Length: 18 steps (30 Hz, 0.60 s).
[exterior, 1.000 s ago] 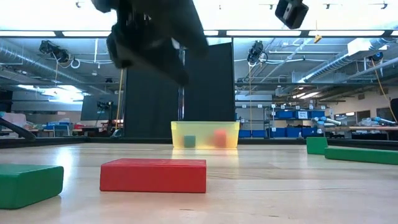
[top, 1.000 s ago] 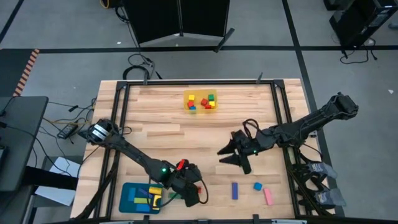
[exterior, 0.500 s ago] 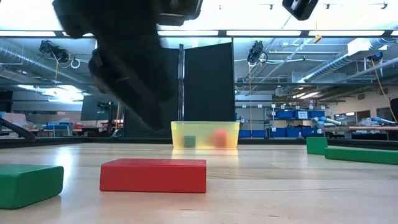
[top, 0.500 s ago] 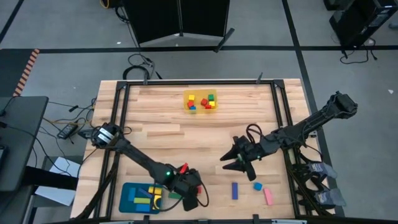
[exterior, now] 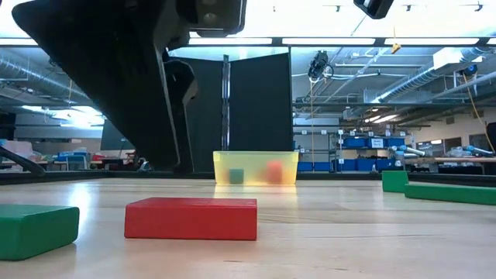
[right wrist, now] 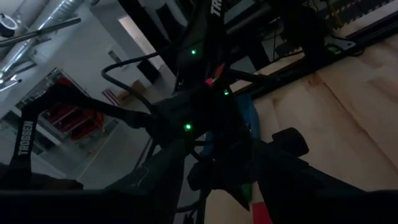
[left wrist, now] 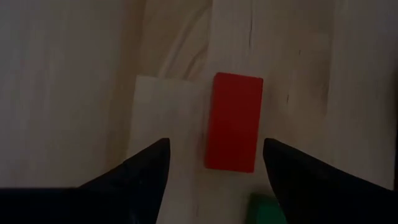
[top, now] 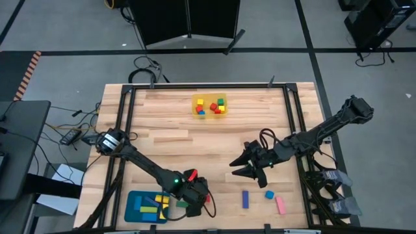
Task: Sort blocks by size
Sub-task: Put the red rectangular block into the blue bin
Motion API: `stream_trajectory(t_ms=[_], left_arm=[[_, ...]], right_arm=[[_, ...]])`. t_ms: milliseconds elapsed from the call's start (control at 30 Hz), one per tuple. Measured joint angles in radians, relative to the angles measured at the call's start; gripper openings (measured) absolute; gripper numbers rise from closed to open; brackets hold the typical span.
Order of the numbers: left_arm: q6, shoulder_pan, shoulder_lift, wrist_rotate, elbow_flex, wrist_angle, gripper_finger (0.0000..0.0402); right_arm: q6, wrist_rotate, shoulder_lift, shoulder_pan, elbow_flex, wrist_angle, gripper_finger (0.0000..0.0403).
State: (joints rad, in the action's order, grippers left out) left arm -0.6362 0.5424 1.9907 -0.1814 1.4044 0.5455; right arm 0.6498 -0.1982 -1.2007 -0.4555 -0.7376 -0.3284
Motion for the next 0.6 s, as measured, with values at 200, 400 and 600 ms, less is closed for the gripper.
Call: stream_trajectory(t_ms=[200, 400, 600], left_arm=[[0.055, 0.000, 0.025, 0.000, 0.000, -0.043, 0.0267], [0.078, 0.000, 0.078, 0.048, 0.000, -0.109, 0.0267], [0.006, -0.004, 0.108, 0.042, 0.006, -0.117, 0.0257]], right_arm=[[0.011, -0.015, 0.000, -0.007, 0.000, -0.001, 0.0200], [0.014, -0.018, 0.000, -0.011, 0.000, -0.020, 0.0200], [0.028, -0.018, 0.000, -0.017, 0.000, -0.023, 0.0200]])
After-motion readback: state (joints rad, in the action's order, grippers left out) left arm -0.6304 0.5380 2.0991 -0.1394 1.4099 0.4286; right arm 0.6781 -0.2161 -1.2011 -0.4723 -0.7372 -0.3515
